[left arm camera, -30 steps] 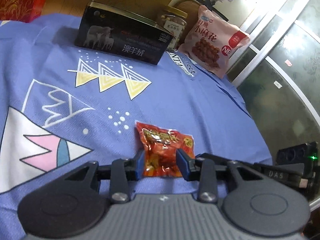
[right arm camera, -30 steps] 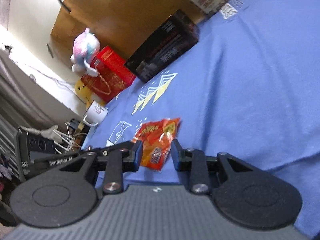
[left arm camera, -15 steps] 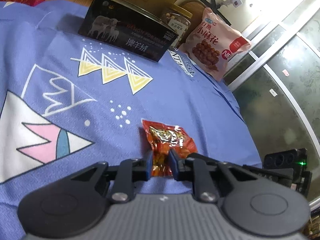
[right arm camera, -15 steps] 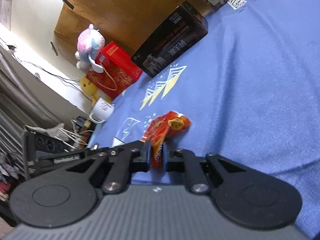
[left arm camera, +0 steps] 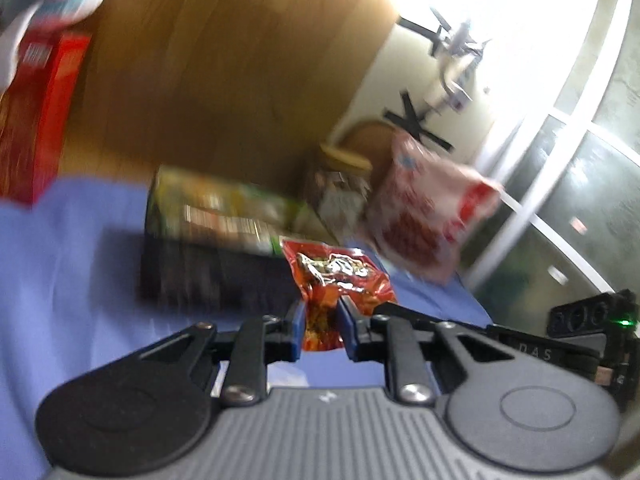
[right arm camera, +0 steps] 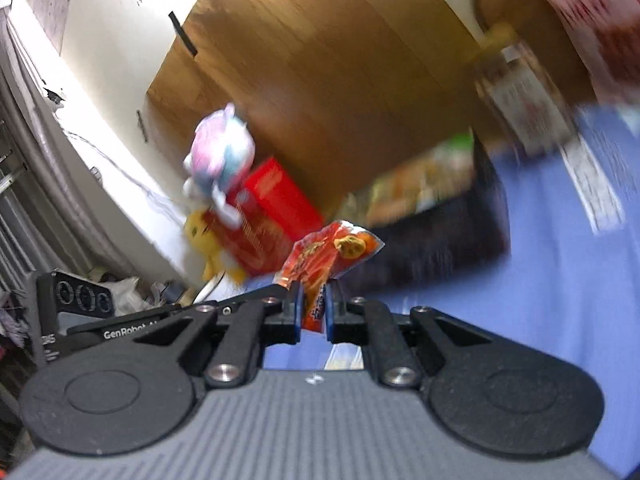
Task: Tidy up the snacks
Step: 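Carry the red packet into the tin and open the left gripper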
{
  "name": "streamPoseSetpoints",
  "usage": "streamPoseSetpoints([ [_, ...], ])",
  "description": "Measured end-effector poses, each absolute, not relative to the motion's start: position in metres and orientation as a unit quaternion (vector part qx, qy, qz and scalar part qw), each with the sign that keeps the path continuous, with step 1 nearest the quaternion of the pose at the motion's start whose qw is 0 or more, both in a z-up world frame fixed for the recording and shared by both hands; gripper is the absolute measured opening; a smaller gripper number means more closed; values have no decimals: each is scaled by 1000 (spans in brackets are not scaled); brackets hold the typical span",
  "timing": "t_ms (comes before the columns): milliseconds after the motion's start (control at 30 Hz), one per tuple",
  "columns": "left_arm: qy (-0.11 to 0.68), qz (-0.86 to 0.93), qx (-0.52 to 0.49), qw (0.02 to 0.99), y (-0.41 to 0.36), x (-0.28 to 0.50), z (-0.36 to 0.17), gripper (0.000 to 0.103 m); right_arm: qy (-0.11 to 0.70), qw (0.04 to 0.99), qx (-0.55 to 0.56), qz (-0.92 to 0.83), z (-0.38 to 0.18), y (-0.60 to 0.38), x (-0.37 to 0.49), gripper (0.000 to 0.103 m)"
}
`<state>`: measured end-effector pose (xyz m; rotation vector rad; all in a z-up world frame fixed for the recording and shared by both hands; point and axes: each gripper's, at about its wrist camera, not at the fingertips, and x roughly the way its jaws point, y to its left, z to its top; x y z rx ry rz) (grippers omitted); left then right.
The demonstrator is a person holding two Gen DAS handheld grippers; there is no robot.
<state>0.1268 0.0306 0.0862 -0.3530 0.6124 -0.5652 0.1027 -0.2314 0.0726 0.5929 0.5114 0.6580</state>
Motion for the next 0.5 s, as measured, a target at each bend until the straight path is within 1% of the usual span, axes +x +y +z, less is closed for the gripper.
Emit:
streamPoseSetpoints([
  [100, 293, -248, -159, 910, 22, 172, 89, 17, 242, 882, 268, 304, 77, -227, 149, 14],
  [200, 306, -219, -153, 914, 19, 213, 79, 20, 250, 894, 240, 284, 73, -215, 190, 15],
  [233, 311, -207, -150, 915, 17, 224, 74, 22, 250, 901, 223, 276, 71, -209, 199, 18],
  [300, 332, -178, -130, 917, 10, 241, 62, 23, 264, 912, 180, 256, 63, -194, 214, 24],
  [333, 339, -169, -125, 917, 10, 243, 58, 23, 268, 917, 160, 247, 58, -190, 217, 24],
  [400, 334, -171, -135, 917, 13, 237, 57, 27, 252, 933, 123, 225, 60, -186, 207, 38],
  [433, 324, -170, -137, 921, 16, 230, 59, 29, 241, 939, 122, 212, 61, -188, 199, 44],
  [500, 298, -158, -130, 932, 20, 211, 65, 30, 216, 945, 135, 207, 64, -200, 181, 44],
])
